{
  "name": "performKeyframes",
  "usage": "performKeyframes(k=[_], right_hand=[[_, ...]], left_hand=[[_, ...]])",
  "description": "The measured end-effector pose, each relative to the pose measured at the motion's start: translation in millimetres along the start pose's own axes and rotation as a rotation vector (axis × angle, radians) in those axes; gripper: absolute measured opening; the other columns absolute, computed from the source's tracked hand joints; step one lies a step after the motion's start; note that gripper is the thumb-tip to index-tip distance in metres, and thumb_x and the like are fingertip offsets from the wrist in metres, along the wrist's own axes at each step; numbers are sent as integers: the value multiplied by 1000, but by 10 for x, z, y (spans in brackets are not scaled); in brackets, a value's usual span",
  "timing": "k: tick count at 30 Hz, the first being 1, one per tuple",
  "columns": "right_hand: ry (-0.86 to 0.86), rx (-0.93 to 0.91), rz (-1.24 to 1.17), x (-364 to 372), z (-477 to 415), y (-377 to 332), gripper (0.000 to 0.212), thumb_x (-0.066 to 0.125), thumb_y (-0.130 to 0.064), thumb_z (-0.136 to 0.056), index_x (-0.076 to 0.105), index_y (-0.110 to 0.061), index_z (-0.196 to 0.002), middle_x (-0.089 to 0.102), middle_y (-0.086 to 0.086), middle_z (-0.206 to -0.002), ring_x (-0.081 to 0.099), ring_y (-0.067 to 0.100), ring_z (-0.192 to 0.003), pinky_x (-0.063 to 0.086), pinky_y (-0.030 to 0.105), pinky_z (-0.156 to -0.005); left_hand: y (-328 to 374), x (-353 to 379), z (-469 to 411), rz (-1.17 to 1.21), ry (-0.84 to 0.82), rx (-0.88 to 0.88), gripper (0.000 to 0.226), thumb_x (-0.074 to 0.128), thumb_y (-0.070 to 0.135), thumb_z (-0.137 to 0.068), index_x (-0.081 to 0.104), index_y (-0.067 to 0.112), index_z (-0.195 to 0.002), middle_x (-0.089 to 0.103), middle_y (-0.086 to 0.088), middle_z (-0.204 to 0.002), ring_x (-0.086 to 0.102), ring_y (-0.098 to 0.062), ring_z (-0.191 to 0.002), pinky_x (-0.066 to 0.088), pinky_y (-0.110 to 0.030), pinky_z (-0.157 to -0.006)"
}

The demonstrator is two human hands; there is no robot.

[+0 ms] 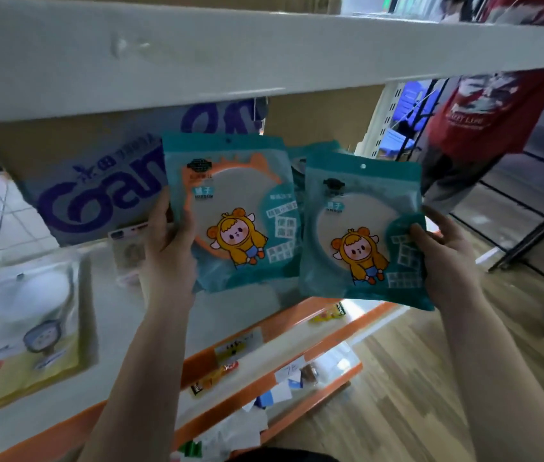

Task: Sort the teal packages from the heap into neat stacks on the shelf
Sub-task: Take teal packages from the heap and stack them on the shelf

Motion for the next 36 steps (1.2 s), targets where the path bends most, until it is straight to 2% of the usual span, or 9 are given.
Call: performKeyframes(k=[4, 10, 14, 17, 19, 22, 26, 28, 36], right_hand=[[-7, 10, -22, 69, -331, 40, 37, 56, -9, -96, 54, -24, -129, 75, -2, -79, 72, 11, -70, 57, 27, -55], [-17, 36, -41, 39, -772, 109, 41, 56, -12, -96, 52, -23, -135, 73, 2, -95, 73, 11, -78, 60, 29, -60], [-77, 28, 1, 19, -1119, 84, 44, 58, -16, -95, 51, -25, -137, 73, 1, -100, 73, 17, -87, 61, 36, -68], [-159, 15, 50, 37, -1353, 49, 45, 58, -15, -95, 50, -23, -138, 73, 3, -98, 73, 18, -84, 60, 34, -63], [-227, 20, 66, 48, -1486, 31, 44, 58, -14, -95, 50, -22, -138, 75, 2, -90, 73, 19, -81, 61, 35, -62], [-321, 32, 95, 48, -1628, 26, 45, 57, -14, -96, 49, -22, -139, 75, 3, -90, 73, 21, -82, 61, 40, -67], [-409, 61, 125, 50, -1745, 36, 44, 56, -16, -96, 49, -26, -138, 74, 4, -95, 73, 20, -82, 61, 40, -68], [-443, 78, 123, 60, -1768, 38, 44, 56, -15, -96, 49, -26, -138, 74, 4, -96, 73, 20, -83, 61, 36, -65], [-486, 93, 109, 30, -1753, 26, 41, 55, -12, -96, 52, -28, -134, 74, -1, -87, 73, 14, -71, 58, 28, -53]], left_hand=[[-156, 191, -196, 6, 36, -41, 37, 53, 15, -98, 53, 23, -134, 58, -3, -134, 57, -17, -120, 53, -34, -94], [-308, 407, -398, -82, 108, -73, 32, 54, 15, -97, 56, 17, -129, 65, -2, -119, 64, -15, -109, 55, -32, -86], [-339, 727, -440, -140, 138, -128, 32, 53, 17, -98, 54, 16, -130, 67, 7, -109, 67, -2, -94, 57, -25, -76], [-439, 933, -434, -191, 184, -222, 34, 56, 22, -97, 51, 22, -131, 65, 7, -109, 67, -10, -96, 56, -36, -83], [-475, 1014, -408, -311, 224, -239, 30, 57, 21, -96, 50, 23, -125, 63, 7, -104, 64, -10, -91, 55, -33, -81], [-445, 1054, -374, -621, 246, -200, 28, 61, 26, -93, 53, 16, -118, 60, 6, -91, 60, -6, -80, 45, -13, -62], [-371, 981, -379, -924, 265, -147, 28, 65, 35, -89, 60, 12, -104, 60, -1, -92, 57, -17, -85, 48, -32, -75], [-334, 936, -407, -1002, 275, -129, 34, 66, 37, -88, 63, 8, -105, 61, -4, -94, 57, -22, -87, 49, -39, -82], [-305, 890, -381, -1228, 288, -166, 31, 66, 37, -88, 63, 7, -95, 60, -7, -84, 55, -24, -80, 44, -34, -75]])
Point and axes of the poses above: each hand's wrist, its own z-axis away from the middle knuckle, its own x-axis out of the palm, y = z × x, the point moved 8 cm from there along -z, towards the middle knuckle
